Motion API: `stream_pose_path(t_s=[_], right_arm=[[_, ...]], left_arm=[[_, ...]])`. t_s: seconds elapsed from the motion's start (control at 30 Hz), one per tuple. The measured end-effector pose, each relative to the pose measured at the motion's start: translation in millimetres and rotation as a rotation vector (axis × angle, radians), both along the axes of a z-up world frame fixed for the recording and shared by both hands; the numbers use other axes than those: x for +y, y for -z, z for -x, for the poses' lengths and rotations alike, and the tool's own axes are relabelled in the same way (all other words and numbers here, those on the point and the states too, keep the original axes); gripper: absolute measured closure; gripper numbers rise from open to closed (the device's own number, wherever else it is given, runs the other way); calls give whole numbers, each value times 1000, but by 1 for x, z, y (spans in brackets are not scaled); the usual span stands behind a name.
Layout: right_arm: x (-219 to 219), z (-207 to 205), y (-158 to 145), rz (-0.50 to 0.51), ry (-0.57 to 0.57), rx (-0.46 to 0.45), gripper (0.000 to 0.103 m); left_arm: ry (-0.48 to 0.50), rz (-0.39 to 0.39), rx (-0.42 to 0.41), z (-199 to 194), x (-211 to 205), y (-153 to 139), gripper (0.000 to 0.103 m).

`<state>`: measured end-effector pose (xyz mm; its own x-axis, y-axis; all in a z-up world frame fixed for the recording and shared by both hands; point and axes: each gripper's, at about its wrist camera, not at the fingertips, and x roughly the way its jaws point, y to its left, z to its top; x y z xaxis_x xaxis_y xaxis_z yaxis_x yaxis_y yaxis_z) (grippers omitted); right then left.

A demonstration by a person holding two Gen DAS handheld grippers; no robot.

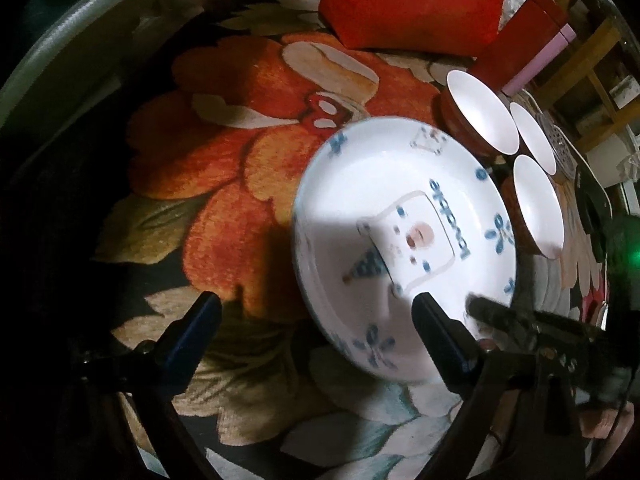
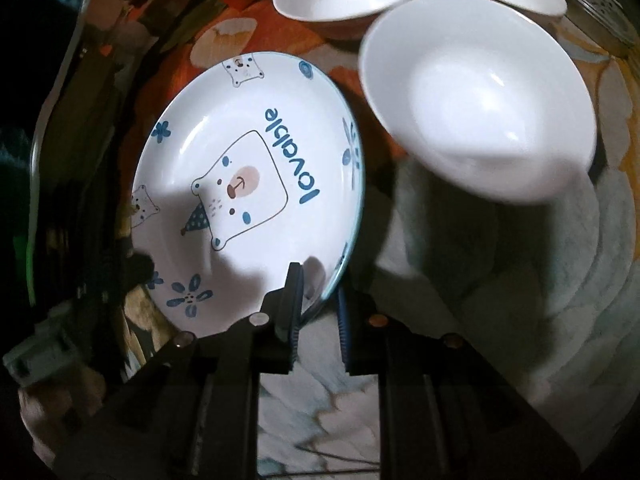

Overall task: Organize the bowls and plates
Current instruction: 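Carry the bear plate with the right gripper toward the plate stack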

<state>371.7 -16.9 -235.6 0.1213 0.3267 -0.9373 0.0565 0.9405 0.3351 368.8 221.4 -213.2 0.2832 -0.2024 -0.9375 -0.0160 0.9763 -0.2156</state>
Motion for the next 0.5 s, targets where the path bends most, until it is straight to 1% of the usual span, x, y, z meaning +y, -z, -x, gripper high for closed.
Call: stream_pose_path(t_s=[0.17, 0.23, 0.33, 0.37, 0.4, 0.43, 0.47, 0.5], right_arm=[[-18, 27, -1, 10, -68, 37, 87], [-26, 35, 0, 14, -85, 49, 87], [-40, 46, 0, 9, -80, 57, 87], [-44, 47, 0, 2, -65, 52, 87], [-46, 49, -1, -7, -50, 44, 87], [-47, 51, -3, -10, -33, 37, 87], [-48, 49, -3, -6, -12, 30, 87], [-49, 48, -4, -2, 2, 25, 87]], left_arm=[[13, 7, 3, -3, -7, 1, 14], [34, 9, 1, -5, -14, 1, 16], [85, 5, 9, -7, -31, 4, 23], [109, -4, 14, -8, -38, 6, 30], [137, -15, 25, -8, -46, 9, 42], [163, -22, 42, -9, -53, 14, 48], [187, -24, 61, -8, -60, 17, 57], [210, -28, 75, -8, -66, 21, 59]])
